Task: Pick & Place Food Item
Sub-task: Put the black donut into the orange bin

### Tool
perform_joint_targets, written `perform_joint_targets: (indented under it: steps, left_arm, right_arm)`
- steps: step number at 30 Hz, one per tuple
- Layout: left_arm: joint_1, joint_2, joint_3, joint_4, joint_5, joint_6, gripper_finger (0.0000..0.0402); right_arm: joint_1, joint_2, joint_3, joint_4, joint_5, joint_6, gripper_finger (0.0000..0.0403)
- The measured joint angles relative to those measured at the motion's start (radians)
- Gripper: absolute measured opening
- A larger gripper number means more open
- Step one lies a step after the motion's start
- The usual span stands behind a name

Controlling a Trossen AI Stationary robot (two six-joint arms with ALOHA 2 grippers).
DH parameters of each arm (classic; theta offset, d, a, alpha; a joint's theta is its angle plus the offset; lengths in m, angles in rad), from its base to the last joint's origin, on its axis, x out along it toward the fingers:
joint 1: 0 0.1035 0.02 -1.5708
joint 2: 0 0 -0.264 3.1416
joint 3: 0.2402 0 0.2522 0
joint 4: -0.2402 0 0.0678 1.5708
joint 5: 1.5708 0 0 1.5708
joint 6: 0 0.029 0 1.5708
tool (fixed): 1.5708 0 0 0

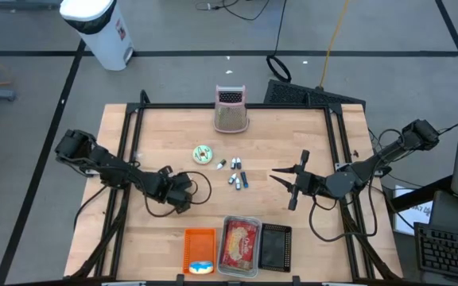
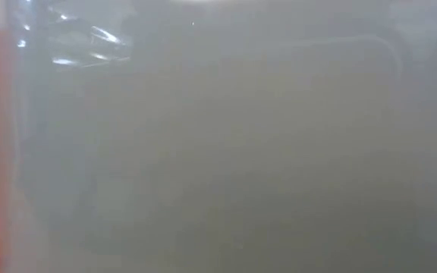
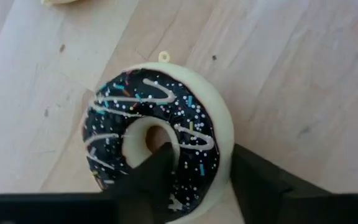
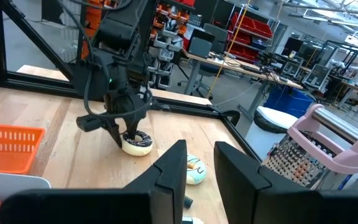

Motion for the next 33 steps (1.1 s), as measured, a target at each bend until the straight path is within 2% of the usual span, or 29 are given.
perform_joint_targets:
  steps: [5,7,13,19,25,29,33]
  left_arm:
    - [0.005,-0.012,0.052,-0.081,0.052,0.001,0.0041]
    - [0.006,-0.013,0.086,-0.123,0.088,0.002,0.0016]
    - [-0.001,-0.013,0.210,-0.190,0.223,0.035,0.0027]
    - [-0.023,-0.013,0.364,-0.183,0.427,0.130,0.0008]
    - [-0.051,-0.013,0.492,-0.183,0.533,0.137,0.0016]
    - [-0.080,-0.015,0.520,-0.112,0.621,0.098,0.0007]
    - [-0.122,-0.010,0.519,-0.034,0.681,0.078,0.0016]
  right_arm:
    - [0.000,0.000,0.000,0.000,0.000,0.000,0.0070]
    - [0.000,0.000,0.000,0.001,0.000,0.000,0.0070]
    - [0.000,0.000,0.000,0.000,0.000,0.000,0.0070]
    - [0.000,0.000,0.000,0.000,0.000,0.000,0.0070]
    - [0.000,0.000,0.000,0.000,0.000,0.000,0.0070]
    - [0.000,0.000,0.000,0.000,0.000,0.000,0.0070]
    - [0.000,0.000,0.000,0.000,0.000,0.000,0.0070]
